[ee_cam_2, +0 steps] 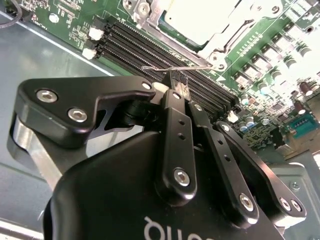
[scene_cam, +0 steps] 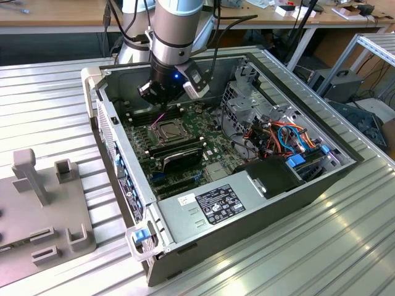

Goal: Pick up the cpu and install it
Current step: 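Install the first cpu locking lever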

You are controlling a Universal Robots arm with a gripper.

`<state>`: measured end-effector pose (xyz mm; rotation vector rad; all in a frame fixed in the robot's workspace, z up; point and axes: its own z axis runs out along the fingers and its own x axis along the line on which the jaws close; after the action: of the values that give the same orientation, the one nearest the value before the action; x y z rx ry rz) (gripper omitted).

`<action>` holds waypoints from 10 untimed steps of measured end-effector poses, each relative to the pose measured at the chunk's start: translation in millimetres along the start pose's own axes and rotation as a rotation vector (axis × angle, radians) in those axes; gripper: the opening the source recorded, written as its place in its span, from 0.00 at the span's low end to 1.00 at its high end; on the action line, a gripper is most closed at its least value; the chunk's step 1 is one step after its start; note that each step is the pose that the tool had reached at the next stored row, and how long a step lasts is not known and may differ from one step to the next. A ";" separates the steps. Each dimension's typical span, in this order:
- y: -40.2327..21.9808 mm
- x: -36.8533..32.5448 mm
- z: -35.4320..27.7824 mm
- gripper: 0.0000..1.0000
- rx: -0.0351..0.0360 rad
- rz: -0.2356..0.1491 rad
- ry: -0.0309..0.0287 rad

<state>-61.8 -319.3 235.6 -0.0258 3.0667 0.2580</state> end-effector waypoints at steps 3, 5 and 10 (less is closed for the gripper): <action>0.0 0.0 0.0 0.11 -0.0005 0.000 0.0000; -0.1 0.1 0.3 0.11 -0.0007 0.000 0.0000; -0.6 0.1 1.6 0.11 -0.0006 0.000 0.0001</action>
<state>-61.9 -319.6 233.9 -0.0258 3.0668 0.2588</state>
